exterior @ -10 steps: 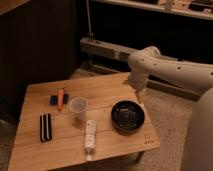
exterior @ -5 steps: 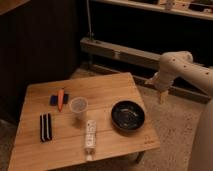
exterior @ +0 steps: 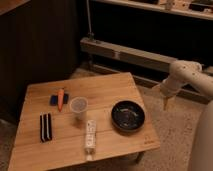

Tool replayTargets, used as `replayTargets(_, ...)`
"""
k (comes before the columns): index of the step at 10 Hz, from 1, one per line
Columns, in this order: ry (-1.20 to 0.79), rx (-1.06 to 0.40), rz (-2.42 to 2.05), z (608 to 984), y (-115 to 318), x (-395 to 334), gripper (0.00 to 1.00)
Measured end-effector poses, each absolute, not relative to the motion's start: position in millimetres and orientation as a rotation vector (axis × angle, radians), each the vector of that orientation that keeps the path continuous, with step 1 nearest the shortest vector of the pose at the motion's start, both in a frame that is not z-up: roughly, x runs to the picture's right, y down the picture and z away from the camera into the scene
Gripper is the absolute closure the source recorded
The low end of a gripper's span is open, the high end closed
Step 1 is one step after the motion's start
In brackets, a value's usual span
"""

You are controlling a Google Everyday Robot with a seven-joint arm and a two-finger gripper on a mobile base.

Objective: Push the ceramic bowl across the table

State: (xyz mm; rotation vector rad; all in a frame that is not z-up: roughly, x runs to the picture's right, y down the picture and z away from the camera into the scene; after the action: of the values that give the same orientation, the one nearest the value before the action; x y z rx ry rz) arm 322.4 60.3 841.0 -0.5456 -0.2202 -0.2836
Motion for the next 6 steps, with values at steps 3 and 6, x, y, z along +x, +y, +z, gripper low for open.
replayTargets(3, -0.245, -0.584, -0.272, 848, 77, 313, 0.2)
replayTargets(6, -0.278, -0.602, -0.262, 862, 93, 299, 0.2)
